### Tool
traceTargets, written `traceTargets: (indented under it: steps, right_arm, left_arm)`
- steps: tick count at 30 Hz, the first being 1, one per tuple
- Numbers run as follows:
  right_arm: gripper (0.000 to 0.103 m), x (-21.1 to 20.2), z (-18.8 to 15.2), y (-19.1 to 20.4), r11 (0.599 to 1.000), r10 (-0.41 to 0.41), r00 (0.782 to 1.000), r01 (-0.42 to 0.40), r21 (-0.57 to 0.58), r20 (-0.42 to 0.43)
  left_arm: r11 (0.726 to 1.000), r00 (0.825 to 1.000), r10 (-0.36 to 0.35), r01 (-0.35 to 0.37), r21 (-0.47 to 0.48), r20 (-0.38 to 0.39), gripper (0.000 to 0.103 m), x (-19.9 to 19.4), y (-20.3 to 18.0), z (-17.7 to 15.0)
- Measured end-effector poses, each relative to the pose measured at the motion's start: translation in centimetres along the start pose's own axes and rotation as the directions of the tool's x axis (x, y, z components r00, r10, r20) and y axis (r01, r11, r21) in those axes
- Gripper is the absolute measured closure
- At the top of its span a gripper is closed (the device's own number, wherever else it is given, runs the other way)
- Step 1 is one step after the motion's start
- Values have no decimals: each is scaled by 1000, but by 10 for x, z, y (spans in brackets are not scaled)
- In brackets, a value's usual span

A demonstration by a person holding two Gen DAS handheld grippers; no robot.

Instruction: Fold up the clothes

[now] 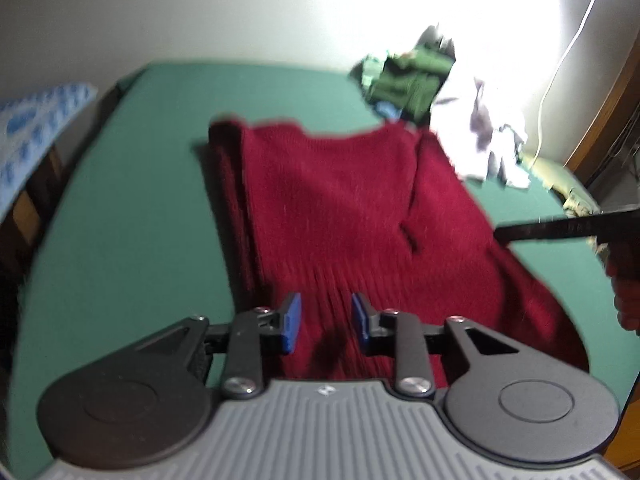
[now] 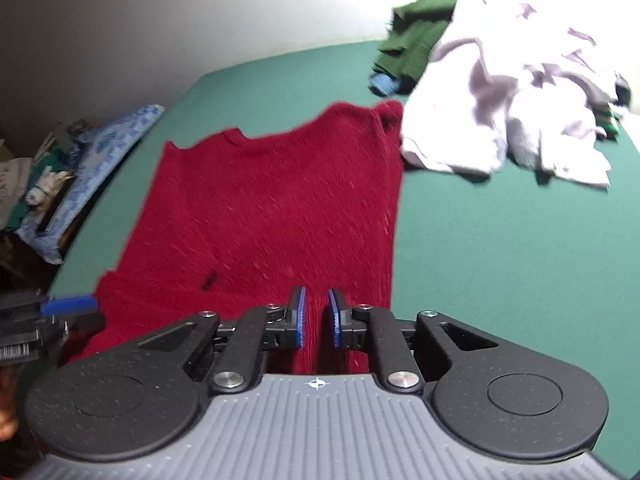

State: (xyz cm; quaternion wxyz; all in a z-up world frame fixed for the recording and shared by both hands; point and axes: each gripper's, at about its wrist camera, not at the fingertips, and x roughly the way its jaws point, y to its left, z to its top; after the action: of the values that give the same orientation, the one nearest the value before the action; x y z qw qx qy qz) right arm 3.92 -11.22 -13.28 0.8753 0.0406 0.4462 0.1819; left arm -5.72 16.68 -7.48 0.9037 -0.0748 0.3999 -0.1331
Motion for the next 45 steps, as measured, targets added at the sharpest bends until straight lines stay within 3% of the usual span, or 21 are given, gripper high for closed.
traceTargets:
  steps: [6, 8, 13, 15, 20, 23, 24, 26, 30, 34, 37, 40, 45]
  right_arm:
    - [89, 11, 42, 2, 989, -17, 996, 4, -149, -90]
    - [82, 17, 56, 1, 983, -20, 993, -1, -183, -115]
    - [79, 37, 83, -12, 985, 2, 987, -29, -168, -159]
    - [80, 46, 90, -20, 986, 26, 985, -52, -156, -169]
    - [85, 66, 95, -39, 993, 22, 990, -38, -113, -139]
    - [84, 71, 98, -53, 998, 47, 994, -52, -47, -100]
    - [84, 70, 99, -56, 997, 64, 995, -66, -28, -81]
    - [75, 69, 102, -62, 996, 84, 995, -84, 4, -44]
    - [71, 77, 108, -66, 997, 78, 997, -77, 26, -13]
    - [70, 89, 110, -68, 999, 48, 998, -48, 0, -34]
    - [64, 87, 109, -80, 998, 35, 999, -33, 48, -32]
    - [66, 81, 105, -97, 992, 71, 997, -69, 107, -18]
    - [63, 86, 106, -92, 981, 164, 985, -159, 107, -44]
  left_arm:
    - [1000, 1000, 11, -11, 24, 10, 74, 45, 37, 62]
    - [1000, 1000, 6, -6, -1, -13, 74, 71, 51, 77]
    - [993, 998, 34, -39, -113, -49, 74, 122, 83, 87]
    - [988, 998, 42, -49, -148, -50, 68, 134, 93, 88]
    - [985, 998, 63, -67, -162, -29, 69, 138, 104, 92]
    - [989, 995, 95, -97, -108, -28, 69, 134, 99, 97]
    - [991, 995, 99, -101, -89, -23, 64, 134, 98, 99]
    - [992, 995, 98, -100, -74, -27, 50, 135, 100, 102]
    - [996, 999, 40, -40, -82, -2, 45, 128, 105, 106]
    - [997, 997, 76, -77, -26, -32, 42, 141, 105, 108]
    - [997, 997, 60, -62, -39, -49, 41, 148, 112, 107]
    - [998, 999, 30, -33, -51, -42, 36, 151, 117, 107]
    - [1000, 999, 2, -3, -25, -37, 30, 159, 116, 111]
